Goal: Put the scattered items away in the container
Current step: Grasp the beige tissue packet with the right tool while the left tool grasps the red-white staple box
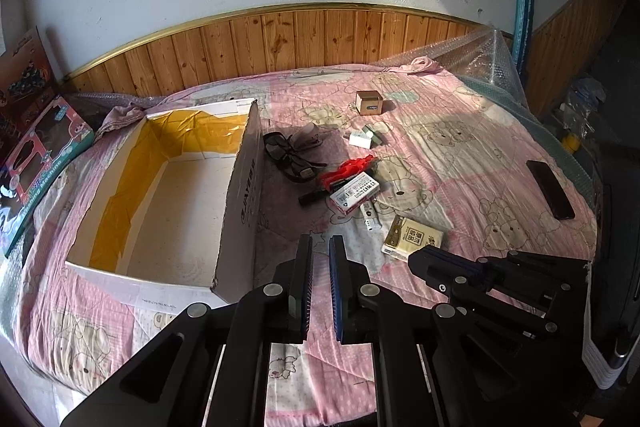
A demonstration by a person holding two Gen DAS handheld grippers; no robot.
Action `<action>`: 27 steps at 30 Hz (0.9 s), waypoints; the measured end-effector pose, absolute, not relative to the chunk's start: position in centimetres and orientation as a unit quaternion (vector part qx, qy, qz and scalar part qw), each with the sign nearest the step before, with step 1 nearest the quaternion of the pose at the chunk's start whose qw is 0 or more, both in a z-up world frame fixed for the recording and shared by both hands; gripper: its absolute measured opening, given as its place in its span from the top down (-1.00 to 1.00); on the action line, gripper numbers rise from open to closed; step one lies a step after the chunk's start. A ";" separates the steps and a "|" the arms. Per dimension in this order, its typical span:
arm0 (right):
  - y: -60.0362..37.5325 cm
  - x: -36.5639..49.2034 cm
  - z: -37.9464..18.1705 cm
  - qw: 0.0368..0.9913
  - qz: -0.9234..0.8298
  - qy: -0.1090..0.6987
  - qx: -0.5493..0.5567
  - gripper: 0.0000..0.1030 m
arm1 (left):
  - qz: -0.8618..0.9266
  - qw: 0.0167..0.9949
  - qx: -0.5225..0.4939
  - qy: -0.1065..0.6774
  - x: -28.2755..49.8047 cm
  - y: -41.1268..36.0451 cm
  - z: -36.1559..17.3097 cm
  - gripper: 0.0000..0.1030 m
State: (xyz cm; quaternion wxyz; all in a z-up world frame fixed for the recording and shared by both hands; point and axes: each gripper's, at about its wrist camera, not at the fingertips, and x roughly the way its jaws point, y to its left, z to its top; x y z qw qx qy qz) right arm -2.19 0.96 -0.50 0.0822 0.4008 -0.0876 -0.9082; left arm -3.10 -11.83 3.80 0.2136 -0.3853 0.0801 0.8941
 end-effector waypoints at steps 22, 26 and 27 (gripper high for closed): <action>7.9 -5.2 -8.3 0.059 -0.869 -0.141 0.470 0.10 | 0.855 0.252 -0.447 0.076 -10.7 -9.1 -2.8 0.03; 8.9 -6.4 -10.2 0.046 -0.863 -0.125 0.487 0.09 | 0.842 0.263 -0.465 0.076 -11.9 -7.8 -4.4 0.02; 8.9 -6.8 -10.7 0.044 -0.862 -0.115 0.492 0.07 | 0.840 0.265 -0.468 0.077 -12.1 -7.4 -4.7 0.02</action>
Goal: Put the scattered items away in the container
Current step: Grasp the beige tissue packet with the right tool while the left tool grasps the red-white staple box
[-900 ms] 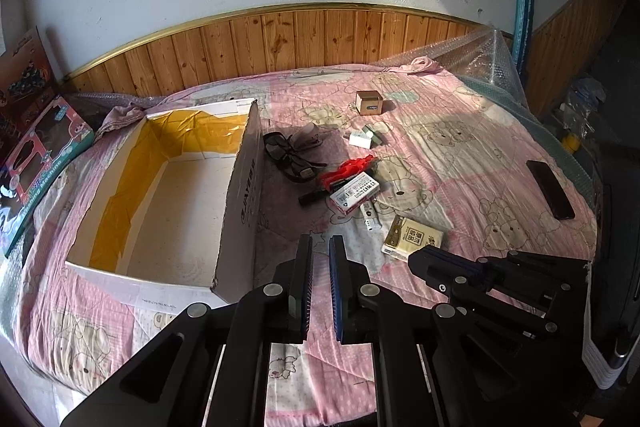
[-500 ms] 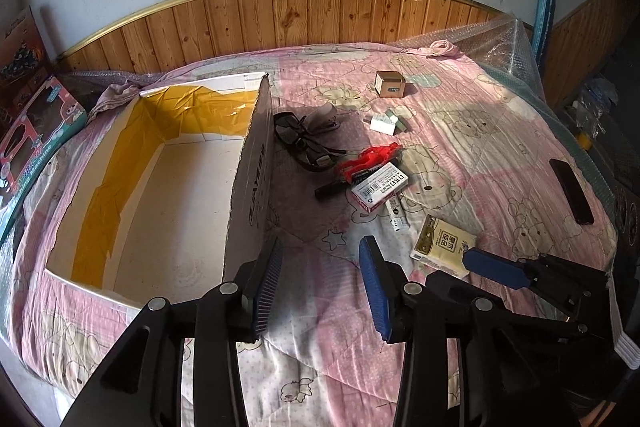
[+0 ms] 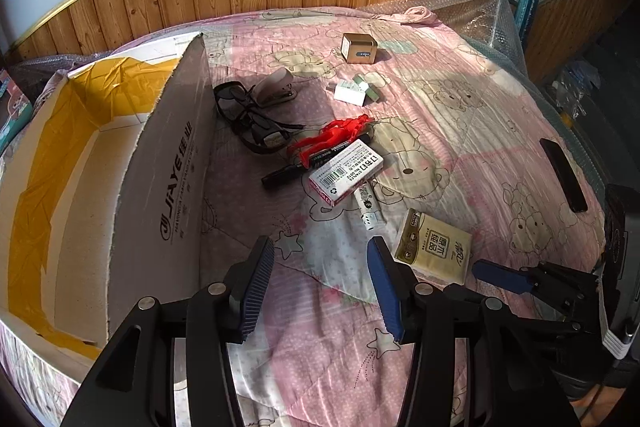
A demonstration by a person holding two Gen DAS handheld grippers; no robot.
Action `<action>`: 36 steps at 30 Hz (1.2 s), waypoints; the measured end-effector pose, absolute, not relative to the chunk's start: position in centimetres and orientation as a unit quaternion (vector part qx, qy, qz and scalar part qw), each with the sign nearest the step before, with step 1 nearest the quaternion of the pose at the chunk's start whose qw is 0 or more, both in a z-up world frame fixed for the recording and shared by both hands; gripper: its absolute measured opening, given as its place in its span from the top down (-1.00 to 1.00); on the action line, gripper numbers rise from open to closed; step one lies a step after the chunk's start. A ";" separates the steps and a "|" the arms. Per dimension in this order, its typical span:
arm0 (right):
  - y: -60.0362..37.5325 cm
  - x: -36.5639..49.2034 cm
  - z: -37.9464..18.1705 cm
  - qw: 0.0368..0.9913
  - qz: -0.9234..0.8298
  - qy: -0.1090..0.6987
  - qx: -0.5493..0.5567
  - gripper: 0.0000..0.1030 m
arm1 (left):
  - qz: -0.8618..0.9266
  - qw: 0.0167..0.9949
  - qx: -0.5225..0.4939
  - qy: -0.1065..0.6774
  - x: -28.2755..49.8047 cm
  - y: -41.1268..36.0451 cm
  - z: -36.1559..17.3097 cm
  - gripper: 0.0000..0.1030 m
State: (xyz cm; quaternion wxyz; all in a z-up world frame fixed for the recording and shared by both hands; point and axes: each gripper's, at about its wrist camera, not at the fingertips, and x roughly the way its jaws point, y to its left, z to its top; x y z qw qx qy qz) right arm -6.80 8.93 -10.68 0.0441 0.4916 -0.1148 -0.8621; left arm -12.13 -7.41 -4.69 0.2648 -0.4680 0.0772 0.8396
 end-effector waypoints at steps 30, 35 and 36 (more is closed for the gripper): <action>14.4 -15.6 -10.6 0.155 -0.861 -0.080 0.478 -0.17 | 0.810 0.333 -0.483 0.025 -24.1 -0.6 -11.8 -0.18; 12.5 -17.2 -11.9 0.171 -0.856 -0.034 0.487 -0.20 | 0.812 0.340 -0.473 0.049 -24.3 0.5 -12.0 0.19; 12.5 -17.2 -11.8 0.172 -0.854 -0.038 0.490 -0.21 | 0.814 0.341 -0.468 0.051 -24.1 0.5 -11.9 0.23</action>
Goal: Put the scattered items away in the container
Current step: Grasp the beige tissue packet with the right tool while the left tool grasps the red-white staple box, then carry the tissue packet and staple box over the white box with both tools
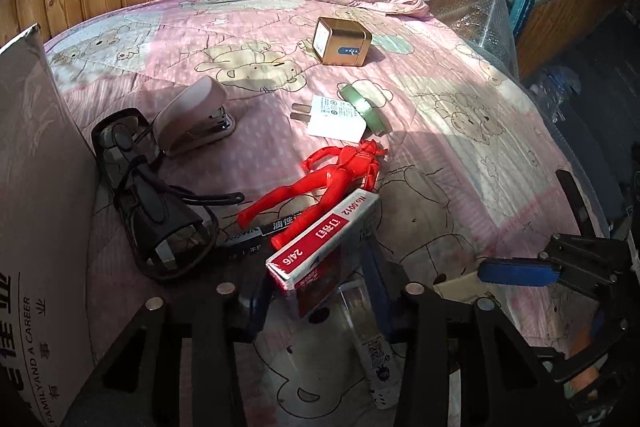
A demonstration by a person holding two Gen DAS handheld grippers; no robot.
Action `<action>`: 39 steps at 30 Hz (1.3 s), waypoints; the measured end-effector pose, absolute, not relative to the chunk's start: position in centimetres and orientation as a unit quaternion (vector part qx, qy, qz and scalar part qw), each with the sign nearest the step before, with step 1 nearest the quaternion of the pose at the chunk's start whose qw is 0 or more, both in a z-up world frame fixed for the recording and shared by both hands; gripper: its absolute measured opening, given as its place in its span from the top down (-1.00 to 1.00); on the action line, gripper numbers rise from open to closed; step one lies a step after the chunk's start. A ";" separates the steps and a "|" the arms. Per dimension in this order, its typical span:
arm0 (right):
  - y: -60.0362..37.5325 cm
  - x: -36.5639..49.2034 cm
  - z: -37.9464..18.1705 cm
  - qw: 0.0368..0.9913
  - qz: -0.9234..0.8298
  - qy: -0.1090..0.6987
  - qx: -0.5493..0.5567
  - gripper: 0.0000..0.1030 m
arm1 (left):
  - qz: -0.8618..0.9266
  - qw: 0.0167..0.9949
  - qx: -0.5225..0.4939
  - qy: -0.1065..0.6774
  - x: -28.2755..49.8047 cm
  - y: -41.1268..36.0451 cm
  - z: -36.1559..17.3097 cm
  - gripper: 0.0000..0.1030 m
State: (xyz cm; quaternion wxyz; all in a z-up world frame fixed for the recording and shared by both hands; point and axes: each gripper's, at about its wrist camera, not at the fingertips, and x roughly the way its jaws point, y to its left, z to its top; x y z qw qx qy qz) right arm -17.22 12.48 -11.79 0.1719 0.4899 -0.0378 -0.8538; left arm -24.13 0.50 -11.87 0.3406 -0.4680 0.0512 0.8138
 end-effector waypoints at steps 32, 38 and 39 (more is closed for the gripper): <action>12.5 -12.1 -12.8 0.126 -0.846 -0.148 0.497 -0.04 | 0.816 0.327 -0.476 0.033 -20.5 -4.2 -10.6 0.69; 13.0 -10.6 -12.3 0.107 -0.846 -0.172 0.493 -0.04 | 0.820 0.308 -0.479 0.057 -19.2 -4.6 -10.1 0.69; 12.9 -10.4 -12.4 0.105 -0.847 -0.173 0.492 -0.04 | 0.819 0.306 -0.481 0.062 -18.9 -4.7 -10.3 0.69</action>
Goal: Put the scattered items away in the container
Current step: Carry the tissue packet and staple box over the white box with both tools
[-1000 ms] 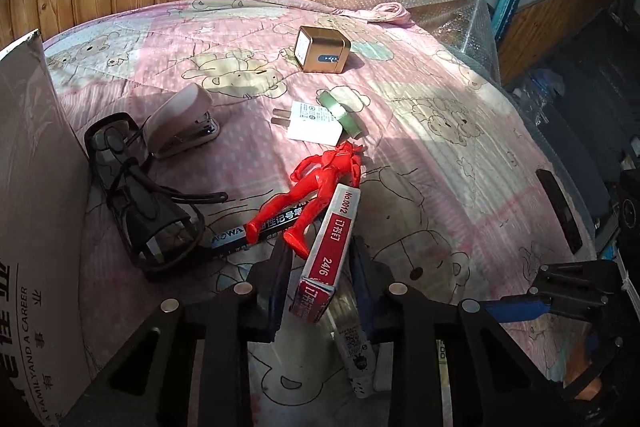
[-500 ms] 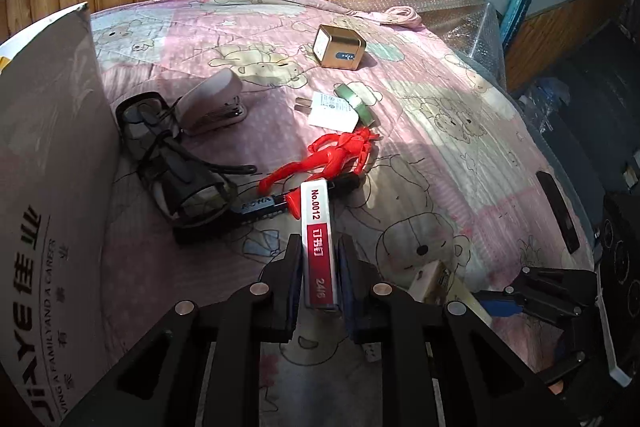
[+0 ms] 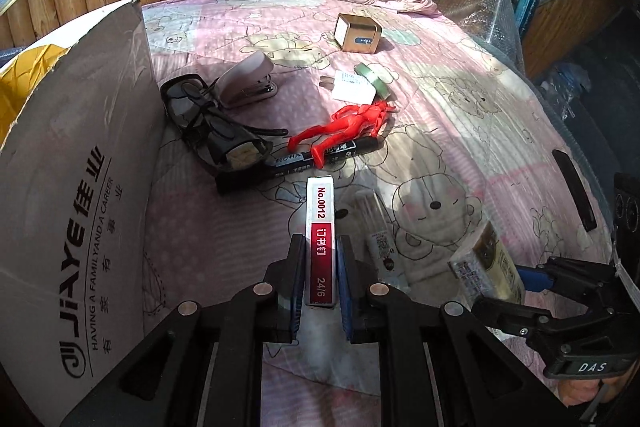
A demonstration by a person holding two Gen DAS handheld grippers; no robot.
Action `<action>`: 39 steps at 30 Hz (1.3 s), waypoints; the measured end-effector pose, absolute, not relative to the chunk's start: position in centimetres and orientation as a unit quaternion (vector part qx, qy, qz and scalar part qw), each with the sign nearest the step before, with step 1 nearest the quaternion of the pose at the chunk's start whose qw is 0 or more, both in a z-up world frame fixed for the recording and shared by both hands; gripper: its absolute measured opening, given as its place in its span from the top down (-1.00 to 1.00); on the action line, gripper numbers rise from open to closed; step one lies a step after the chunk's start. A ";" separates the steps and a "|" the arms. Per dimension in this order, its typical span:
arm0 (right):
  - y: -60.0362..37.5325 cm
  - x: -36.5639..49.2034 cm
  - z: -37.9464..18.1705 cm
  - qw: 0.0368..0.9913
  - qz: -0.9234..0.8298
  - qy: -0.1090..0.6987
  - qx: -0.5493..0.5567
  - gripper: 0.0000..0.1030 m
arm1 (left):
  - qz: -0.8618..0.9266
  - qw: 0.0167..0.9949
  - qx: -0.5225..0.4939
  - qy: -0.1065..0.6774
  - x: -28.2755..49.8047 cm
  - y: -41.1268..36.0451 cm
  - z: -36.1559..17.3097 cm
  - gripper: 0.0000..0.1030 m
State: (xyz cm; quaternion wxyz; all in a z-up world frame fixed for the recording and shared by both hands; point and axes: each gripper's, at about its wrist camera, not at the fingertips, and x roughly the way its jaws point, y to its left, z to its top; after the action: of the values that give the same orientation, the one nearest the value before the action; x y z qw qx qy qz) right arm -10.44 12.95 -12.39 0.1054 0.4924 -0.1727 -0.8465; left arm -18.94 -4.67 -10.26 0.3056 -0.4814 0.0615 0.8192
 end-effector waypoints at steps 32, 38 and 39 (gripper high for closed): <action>9.3 -2.4 -7.8 0.090 -0.871 -0.175 0.451 -0.04 | 0.848 0.281 -0.448 0.034 -10.6 -8.8 -4.5 0.70; 7.4 -1.7 -6.1 0.098 -0.880 -0.157 0.438 -0.04 | 0.860 0.270 -0.431 0.038 -8.8 -10.3 -2.5 0.70; 7.1 -1.6 -5.8 0.099 -0.881 -0.155 0.435 -0.04 | 0.862 0.267 -0.428 0.039 -8.6 -10.6 -2.2 0.70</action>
State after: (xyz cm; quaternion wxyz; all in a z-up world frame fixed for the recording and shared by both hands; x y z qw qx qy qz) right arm -1.55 7.14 -5.76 0.0995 0.4349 -0.1553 -0.8814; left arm -8.56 -10.63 -2.17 0.2666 -0.4284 0.0388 0.8625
